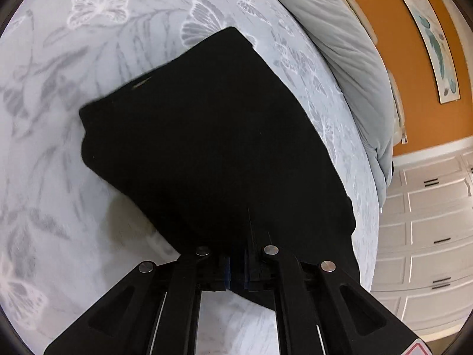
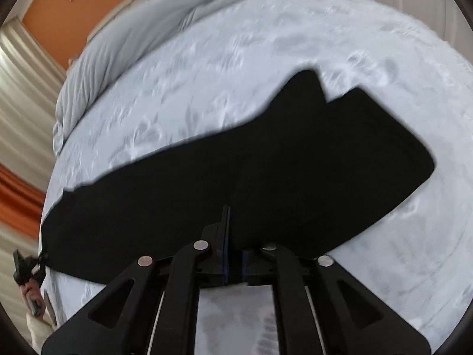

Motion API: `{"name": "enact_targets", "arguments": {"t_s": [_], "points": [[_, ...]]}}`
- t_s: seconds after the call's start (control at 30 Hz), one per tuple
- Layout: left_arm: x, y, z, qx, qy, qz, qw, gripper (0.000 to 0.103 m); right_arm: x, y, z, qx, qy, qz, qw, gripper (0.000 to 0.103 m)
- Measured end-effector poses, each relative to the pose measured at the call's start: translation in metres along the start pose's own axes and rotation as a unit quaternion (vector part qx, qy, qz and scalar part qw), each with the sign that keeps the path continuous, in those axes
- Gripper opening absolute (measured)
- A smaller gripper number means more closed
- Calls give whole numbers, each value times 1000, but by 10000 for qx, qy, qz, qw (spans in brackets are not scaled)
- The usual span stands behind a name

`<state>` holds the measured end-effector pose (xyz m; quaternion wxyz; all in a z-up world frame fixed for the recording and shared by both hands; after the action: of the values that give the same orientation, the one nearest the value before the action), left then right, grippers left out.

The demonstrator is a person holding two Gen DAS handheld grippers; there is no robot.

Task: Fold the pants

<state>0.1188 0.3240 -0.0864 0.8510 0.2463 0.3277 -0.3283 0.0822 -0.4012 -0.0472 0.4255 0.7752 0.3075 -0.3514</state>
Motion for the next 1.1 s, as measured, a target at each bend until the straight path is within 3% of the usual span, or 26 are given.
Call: {"name": "enact_targets", "arguments": {"t_s": [0.03, 0.07, 0.1, 0.17, 0.23, 0.27, 0.3, 0.33, 0.37, 0.43, 0.5, 0.57, 0.63, 0.7, 0.73, 0.77, 0.83, 0.97, 1.03, 1.07, 1.1], "points": [[-2, 0, 3, 50, 2, 29, 10000, 5, 0, 1, -1, 98, 90, -42, 9999, 12], [-2, 0, 5, 72, -4, 40, 10000, 5, 1, 3, 2, 286, 319, -103, 9990, 21], [-2, 1, 6, 58, -13, 46, 10000, 5, 1, -1, 3, 463, 549, -126, 9973, 47], [1, 5, 2, -74, -40, 44, 10000, 5, -2, 2, 6, 934, 1033, -41, 9902, 89], [7, 10, 3, -196, -43, 5, 9998, 6, -2, 7, 3, 1190, 1209, 172, 9854, 89], [9, 10, 3, -232, -56, -1, 9997, 6, 1, 13, 4, 1242, 1292, 267, 9835, 83], [6, 2, 0, -237, -69, 11, 9997, 6, 4, 18, 7, 1275, 1265, 400, 9829, 60], [7, -1, 0, -198, -58, 21, 9998, 6, 5, 17, 5, 1282, 1219, 432, 9833, 43], [3, -1, -4, -114, -37, 34, 9999, 5, 12, 19, 8, 1277, 1110, 401, 9848, 3], [-2, -1, 0, 61, 67, 163, 9998, 5, 2, 25, 1, 1232, 999, 659, 9851, 4], [-6, -1, 0, 145, 73, 226, 9996, 5, -53, 42, -36, 588, 1392, 1572, 9759, 4], [-7, 0, 0, 244, 127, 217, 9994, 5, -89, 46, -62, -242, 957, 2095, 9728, 4], [2, -1, -6, 254, 315, 66, 9992, 6, -70, 44, -42, -290, 129, 1753, 9840, 6], [6, -2, -12, 152, 249, -36, 9996, 10, -19, 36, 5, 395, -322, 850, 9951, 6], [6, -2, -12, 126, 218, -39, 9997, 10, 0, 30, 24, 604, -645, 521, 9947, 6], [5, -1, -11, 109, 228, -61, 9997, 10, 9, 25, 35, 695, -652, 330, 9949, 4], [4, -2, -11, 82, 226, -32, 9997, 9, 3, 28, 38, 843, -381, 406, 9949, 6], [-2, -4, -3, 204, 274, 147, 9993, 7, -25, 37, 19, 749, 163, 851, 9934, 10], [-4, -4, 3, 342, 395, 177, 9985, 7, -23, 39, 26, 882, 336, 919, 9913, 23], [-2, -4, 1, 296, 415, 142, 9986, 7, -15, 41, 30, 1068, 466, 816, 9898, 47], [1, -4, -1, 223, 427, 105, 9988, 7, -7, 41, 34, 1260, 567, 685, 9880, 56]]}}
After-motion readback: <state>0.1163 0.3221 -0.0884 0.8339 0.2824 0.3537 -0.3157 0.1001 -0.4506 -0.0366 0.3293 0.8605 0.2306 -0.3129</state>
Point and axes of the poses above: each gripper's, at about its wrist camera, not at the fingertips, and x roughly the way its jaws point, z to its right, y to its top, the point moved 2 cm from there along x, roughly the way its jaws point, and after that the axes turned 1 degree about x, right-handed, at the moved point
